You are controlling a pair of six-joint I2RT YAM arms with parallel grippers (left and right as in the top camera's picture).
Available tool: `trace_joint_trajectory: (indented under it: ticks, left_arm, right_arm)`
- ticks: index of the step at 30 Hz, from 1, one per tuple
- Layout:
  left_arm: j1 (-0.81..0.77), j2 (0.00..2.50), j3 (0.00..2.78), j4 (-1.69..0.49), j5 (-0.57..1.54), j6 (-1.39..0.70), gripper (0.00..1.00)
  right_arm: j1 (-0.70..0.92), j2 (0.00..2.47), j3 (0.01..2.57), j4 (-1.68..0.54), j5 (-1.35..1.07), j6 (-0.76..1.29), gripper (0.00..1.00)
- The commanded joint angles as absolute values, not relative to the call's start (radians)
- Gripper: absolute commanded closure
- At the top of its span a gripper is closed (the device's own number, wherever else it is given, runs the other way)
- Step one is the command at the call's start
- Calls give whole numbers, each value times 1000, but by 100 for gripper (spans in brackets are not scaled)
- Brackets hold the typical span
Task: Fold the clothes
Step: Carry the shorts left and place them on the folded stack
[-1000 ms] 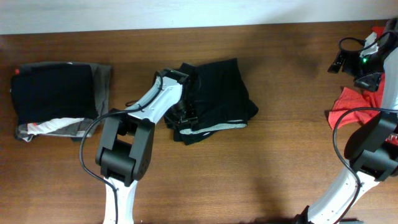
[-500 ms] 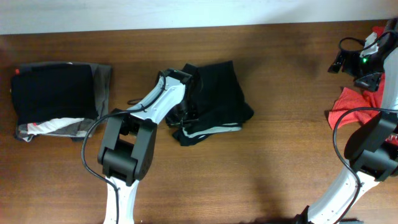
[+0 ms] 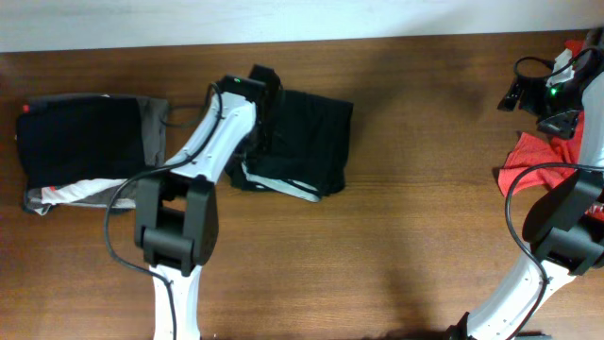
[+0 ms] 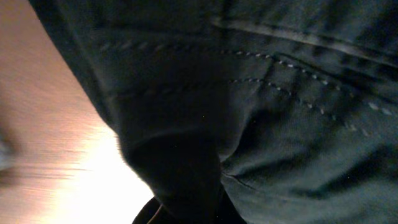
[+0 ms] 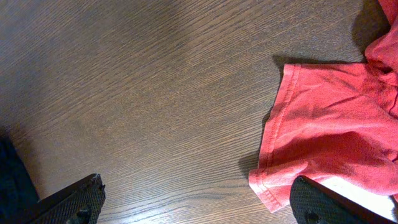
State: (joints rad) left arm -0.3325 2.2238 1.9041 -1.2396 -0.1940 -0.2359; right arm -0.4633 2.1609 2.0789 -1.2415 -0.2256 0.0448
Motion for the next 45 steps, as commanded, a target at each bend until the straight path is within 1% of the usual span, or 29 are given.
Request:
trace_joint_trajectory:
  ticks: [1, 9, 17, 24, 30, 41, 45]
  left_arm:
    - [-298, 2125, 1974, -1250, -237, -102, 100]
    - [-203, 2033, 2004, -1248, -345, -46, 100]
    - [-100, 1958, 2010, -1239, -346, -28, 100]
    - [-12, 1915, 2081, -1238, -345, -28, 100]
    - [67, 1909, 2134, -1270, -345, -28, 100]
    - [229, 1901, 2135, -1269, -342, -30, 100]
    - [295, 1901, 2135, -1274, -307, -30, 99]
  right_arm:
    - [-466, 2133, 2098, -1242, -224, 39, 1]
    - [-466, 2133, 2098, -1242, -224, 39, 1]
    - [-466, 2133, 2098, -1242, -224, 39, 1]
    - [-466, 2133, 2098, -1242, -224, 39, 1]
    - [-466, 2133, 2098, -1242, -224, 39, 1]
    - [-466, 2133, 2098, -1242, -224, 39, 1]
    - [-465, 2133, 2098, -1242, -224, 39, 1]
